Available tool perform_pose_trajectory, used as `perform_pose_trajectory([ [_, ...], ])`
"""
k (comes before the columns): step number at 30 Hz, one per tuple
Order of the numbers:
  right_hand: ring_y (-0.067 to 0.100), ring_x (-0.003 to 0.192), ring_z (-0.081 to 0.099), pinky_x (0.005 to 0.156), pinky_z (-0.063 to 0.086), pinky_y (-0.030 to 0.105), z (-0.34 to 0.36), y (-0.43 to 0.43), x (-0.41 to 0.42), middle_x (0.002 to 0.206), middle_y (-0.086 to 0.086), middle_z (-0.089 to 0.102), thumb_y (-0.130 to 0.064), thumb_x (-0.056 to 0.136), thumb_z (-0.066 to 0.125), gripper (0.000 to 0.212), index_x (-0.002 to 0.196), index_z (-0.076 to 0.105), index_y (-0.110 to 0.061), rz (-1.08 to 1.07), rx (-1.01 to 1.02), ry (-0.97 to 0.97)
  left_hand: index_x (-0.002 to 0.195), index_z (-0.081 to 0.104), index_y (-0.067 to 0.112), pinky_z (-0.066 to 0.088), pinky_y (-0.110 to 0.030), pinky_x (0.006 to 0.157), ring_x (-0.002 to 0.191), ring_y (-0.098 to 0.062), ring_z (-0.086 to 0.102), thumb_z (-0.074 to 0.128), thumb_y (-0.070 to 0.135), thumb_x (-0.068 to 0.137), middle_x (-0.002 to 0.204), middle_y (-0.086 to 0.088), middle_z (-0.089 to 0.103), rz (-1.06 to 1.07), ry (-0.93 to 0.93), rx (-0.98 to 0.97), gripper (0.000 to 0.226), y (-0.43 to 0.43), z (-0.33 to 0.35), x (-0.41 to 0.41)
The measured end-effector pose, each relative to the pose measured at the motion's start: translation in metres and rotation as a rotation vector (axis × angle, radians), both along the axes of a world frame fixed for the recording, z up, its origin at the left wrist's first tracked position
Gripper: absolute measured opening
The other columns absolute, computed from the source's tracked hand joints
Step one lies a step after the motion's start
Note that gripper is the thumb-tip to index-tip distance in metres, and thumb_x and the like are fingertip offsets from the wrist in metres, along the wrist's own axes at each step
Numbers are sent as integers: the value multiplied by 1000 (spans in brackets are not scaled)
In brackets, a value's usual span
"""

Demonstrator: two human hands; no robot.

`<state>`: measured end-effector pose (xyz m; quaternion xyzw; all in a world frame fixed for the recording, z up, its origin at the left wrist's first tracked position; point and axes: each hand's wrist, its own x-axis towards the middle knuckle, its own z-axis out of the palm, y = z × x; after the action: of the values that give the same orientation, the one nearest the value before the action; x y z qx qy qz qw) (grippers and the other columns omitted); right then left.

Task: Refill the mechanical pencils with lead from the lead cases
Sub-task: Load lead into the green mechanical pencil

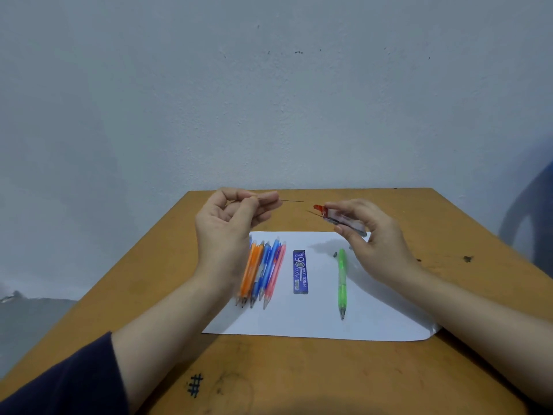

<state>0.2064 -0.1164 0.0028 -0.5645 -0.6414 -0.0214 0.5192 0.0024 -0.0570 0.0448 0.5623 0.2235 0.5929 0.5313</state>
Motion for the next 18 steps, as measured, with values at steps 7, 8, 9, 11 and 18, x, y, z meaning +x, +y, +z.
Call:
perform_pose_trajectory([
  [7,13,95,64,92,52,29,-1,3,-1,104,-12,55,9,85,58,63,123,51,-42,44,-30,117,88,58,9,55,-23,70,70,-15,67,48,2,95,67,1,69,-5,62,-94,13,5,-1,0],
  [8,16,93,65,90,53,31,-1,3,-1,103,-12,55,9,85,58,64,123,51,-43,56,-38,146,89,59,9,54,-23,69,67,-13,65,49,2,94,66,2,67,-6,84,-111,13,6,-1,0],
  [9,18,92,66,89,53,32,-1,3,-1,102,-12,55,9,85,58,65,123,51,-43,68,-45,174,90,60,9,54,-23,68,66,-12,64,50,3,94,65,2,67,-9,108,-123,13,6,-2,0],
  [11,24,92,66,85,53,31,-1,2,-1,101,-9,55,9,86,58,65,124,50,-43,88,-55,231,91,63,10,53,-24,69,66,-11,63,51,4,94,66,2,66,-17,154,-129,13,7,-2,0],
  [18,21,84,71,88,54,45,4,1,-4,100,2,54,9,86,58,65,120,52,-46,90,-92,399,96,67,14,54,-30,80,71,-9,66,60,13,91,71,3,71,-15,248,-153,9,9,-8,1],
])
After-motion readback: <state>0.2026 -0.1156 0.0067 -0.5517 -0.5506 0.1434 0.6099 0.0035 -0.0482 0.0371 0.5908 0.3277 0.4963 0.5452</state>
